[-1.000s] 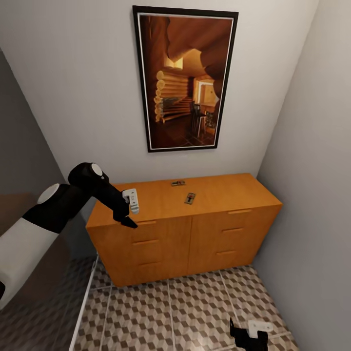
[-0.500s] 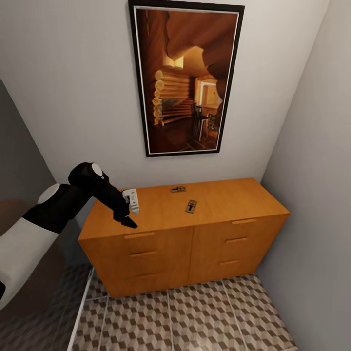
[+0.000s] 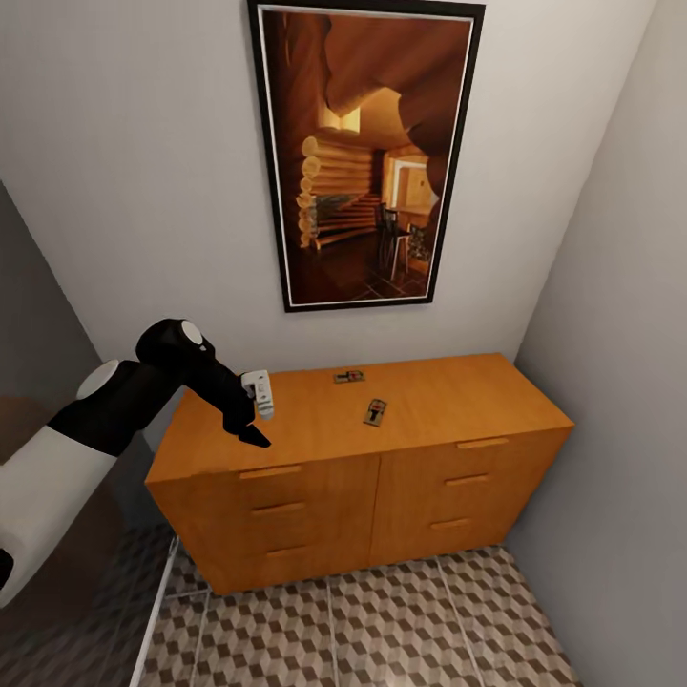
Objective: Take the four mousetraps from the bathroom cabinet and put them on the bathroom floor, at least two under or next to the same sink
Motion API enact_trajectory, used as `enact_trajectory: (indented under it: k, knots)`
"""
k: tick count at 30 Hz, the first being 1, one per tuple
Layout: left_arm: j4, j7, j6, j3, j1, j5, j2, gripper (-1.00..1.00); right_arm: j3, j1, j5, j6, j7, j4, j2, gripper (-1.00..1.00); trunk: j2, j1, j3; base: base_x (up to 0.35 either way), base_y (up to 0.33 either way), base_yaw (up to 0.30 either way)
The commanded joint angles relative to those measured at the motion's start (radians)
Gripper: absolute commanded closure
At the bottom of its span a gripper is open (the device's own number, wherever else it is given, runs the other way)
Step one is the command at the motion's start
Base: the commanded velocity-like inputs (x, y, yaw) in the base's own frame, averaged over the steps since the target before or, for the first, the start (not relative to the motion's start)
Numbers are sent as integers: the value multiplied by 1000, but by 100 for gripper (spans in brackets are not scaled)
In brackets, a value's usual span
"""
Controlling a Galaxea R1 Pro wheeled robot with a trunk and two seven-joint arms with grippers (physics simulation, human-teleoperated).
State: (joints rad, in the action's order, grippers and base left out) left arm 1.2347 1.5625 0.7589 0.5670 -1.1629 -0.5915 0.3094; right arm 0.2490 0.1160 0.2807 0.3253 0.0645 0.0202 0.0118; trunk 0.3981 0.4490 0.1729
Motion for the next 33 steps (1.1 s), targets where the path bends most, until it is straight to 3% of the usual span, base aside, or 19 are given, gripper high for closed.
enact_trajectory:
  k: [1, 14, 21, 24, 33]
  knots:
    - [0, 8, 11, 2, -1, -9, -4, -100, 5, 1, 11, 3, 7, -1, 0, -100, 2, 1, 2, 256, -14, 0]
    - [-81, 8, 12, 4, -1, -32, -62, -100, 6, 1, 12, 4, 8, 0, -2, -100, 2, 1, 2, 307, -107, 0]
    - [-122, 8, 14, 2, -1, -153, -107, -100, 6, 1, 12, 5, 8, 0, -3, -100, 2, 1, 2, 165, -101, 0]
    - [-128, 8, 14, 1, -1, -184, -119, -100, 5, 1, 12, 5, 8, 0, -2, -100, 2, 1, 2, 36, -24, 0]
    - [-147, 8, 22, 1, -1, -205, -129, -100, 6, 1, 12, 5, 9, 0, -2, -100, 2, 1, 2, 8, -5, 0]
